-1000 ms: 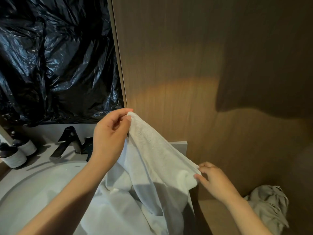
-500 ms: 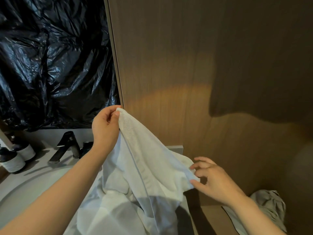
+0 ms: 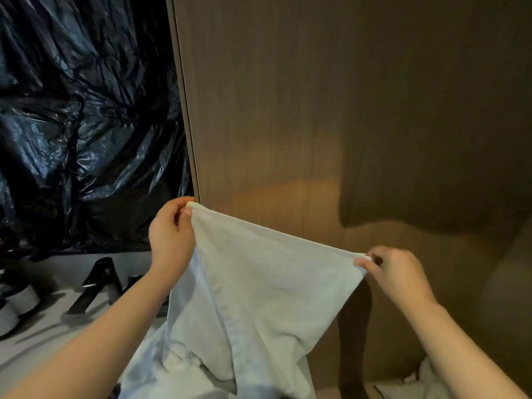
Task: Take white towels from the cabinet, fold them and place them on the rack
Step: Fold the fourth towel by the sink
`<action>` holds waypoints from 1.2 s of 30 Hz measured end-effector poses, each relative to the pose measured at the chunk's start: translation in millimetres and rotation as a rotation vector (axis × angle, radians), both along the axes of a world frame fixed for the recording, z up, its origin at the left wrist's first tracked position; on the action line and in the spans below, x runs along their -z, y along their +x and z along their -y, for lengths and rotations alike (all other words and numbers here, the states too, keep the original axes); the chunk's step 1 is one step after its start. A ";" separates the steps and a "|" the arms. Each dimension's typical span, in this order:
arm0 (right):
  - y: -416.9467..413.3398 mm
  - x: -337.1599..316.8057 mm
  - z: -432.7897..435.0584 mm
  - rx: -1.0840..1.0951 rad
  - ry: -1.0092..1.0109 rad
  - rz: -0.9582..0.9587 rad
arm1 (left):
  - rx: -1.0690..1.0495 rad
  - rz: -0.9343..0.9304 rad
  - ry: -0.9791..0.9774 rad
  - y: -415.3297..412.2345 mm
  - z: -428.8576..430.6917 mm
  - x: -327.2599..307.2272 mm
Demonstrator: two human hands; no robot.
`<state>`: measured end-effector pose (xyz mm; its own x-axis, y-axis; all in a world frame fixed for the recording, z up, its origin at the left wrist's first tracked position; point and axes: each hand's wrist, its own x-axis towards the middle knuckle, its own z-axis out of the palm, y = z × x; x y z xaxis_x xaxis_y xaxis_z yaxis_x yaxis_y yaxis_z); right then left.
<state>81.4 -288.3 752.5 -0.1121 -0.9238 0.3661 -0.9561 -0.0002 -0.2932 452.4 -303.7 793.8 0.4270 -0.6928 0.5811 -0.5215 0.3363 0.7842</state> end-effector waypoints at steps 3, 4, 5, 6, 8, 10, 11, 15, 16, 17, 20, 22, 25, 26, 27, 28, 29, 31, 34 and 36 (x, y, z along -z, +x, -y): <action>-2.0 -47.5 11.7 0.020 -0.198 0.078 | -0.032 -0.040 -0.041 2.5 7.2 -25.8; -1.6 -62.5 14.0 0.019 -0.258 0.101 | -0.039 -0.055 -0.059 3.3 10.0 -35.3; -0.7 -76.9 16.2 0.020 -0.308 0.118 | -0.047 -0.069 -0.078 4.2 12.9 -44.9; 0.3 -90.3 18.1 0.022 -0.345 0.129 | -0.053 -0.084 -0.100 5.7 15.4 -54.1; 2.1 -116.1 23.0 0.032 -0.387 0.134 | -0.044 -0.134 -0.149 9.0 21.1 -73.3; 3.0 -140.9 26.1 0.037 -0.422 0.128 | -0.055 -0.148 -0.178 12.1 27.3 -93.5; 3.1 -152.8 27.6 0.038 -0.440 0.115 | -0.070 -0.139 -0.192 13.6 30.4 -104.2; 6.6 -198.0 31.9 0.014 -0.402 0.172 | -0.092 -0.132 -0.270 15.7 36.2 -143.7; 7.4 -207.9 34.1 0.005 -0.364 0.181 | -0.086 -0.126 -0.297 16.9 35.6 -150.3; 7.6 -216.2 36.2 -0.008 -0.324 0.165 | -0.082 -0.117 -0.318 18.7 34.8 -155.8; 6.4 -229.6 39.0 -0.020 -0.223 0.118 | -0.090 -0.084 -0.339 26.6 33.5 -163.1; 4.5 -231.1 41.0 -0.009 -0.207 0.010 | -0.087 -0.083 -0.333 29.4 34.1 -163.2; 3.2 -232.5 46.2 -0.027 -0.264 0.031 | -0.084 -0.100 -0.310 29.2 34.3 -163.5; 3.7 -233.5 48.1 -0.052 -0.302 0.112 | -0.082 -0.100 -0.310 29.1 34.1 -164.0; 4.2 -235.0 49.5 -0.079 -0.348 0.212 | -0.083 -0.100 -0.309 29.0 33.8 -164.4; 5.1 -236.6 50.2 -0.104 -0.395 0.315 | -0.088 -0.100 -0.306 29.1 33.6 -164.9; 6.7 -238.0 49.8 -0.127 -0.433 0.405 | -0.092 -0.104 -0.302 29.6 33.5 -165.3; 9.3 -238.3 49.7 -0.157 -0.481 0.525 | -0.095 -0.112 -0.297 30.0 33.0 -164.8; 10.8 -232.7 51.1 -0.144 -0.515 0.567 | -0.099 -0.110 -0.283 29.5 32.3 -161.4; 10.6 -228.4 53.2 -0.146 -0.532 0.560 | -0.101 -0.111 -0.277 30.0 32.9 -160.1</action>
